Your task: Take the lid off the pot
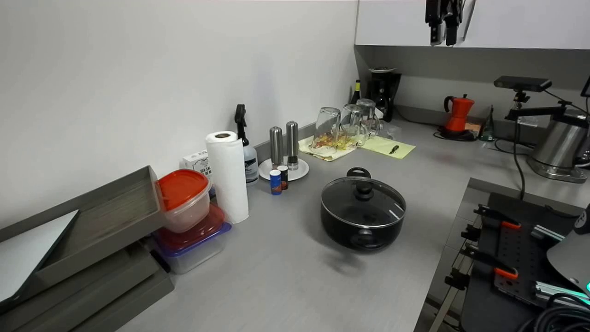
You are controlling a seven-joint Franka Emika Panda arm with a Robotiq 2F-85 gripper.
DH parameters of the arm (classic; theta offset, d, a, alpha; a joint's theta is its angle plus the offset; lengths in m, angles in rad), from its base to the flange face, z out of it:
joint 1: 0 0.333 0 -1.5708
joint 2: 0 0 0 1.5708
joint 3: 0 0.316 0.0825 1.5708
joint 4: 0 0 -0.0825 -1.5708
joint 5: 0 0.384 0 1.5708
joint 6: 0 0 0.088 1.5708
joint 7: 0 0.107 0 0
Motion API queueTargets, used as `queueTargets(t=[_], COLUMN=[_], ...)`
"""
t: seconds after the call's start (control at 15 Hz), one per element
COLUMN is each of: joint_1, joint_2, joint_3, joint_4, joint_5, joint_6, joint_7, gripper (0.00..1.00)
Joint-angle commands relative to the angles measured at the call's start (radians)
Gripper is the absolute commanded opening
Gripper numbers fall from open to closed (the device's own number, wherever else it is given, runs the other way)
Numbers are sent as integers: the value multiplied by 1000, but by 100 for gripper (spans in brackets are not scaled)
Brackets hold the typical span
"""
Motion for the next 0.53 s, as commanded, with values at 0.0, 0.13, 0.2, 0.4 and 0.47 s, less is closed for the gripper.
queueTargets(t=[0.0, 0.13, 0.2, 0.4, 0.47], joint_1=[7, 10, 13, 22, 25], joint_2=[23, 44, 57, 96, 110], joint_3=[4, 10, 11, 24, 29], joint_4=[-6, -18, -24, -59, -72], joint_5=[0, -1, 6, 2, -2], joint_6=[23, 62, 81, 183, 223], joint_7=[4, 14, 8, 23, 30], gripper=[100, 100, 100, 100, 100])
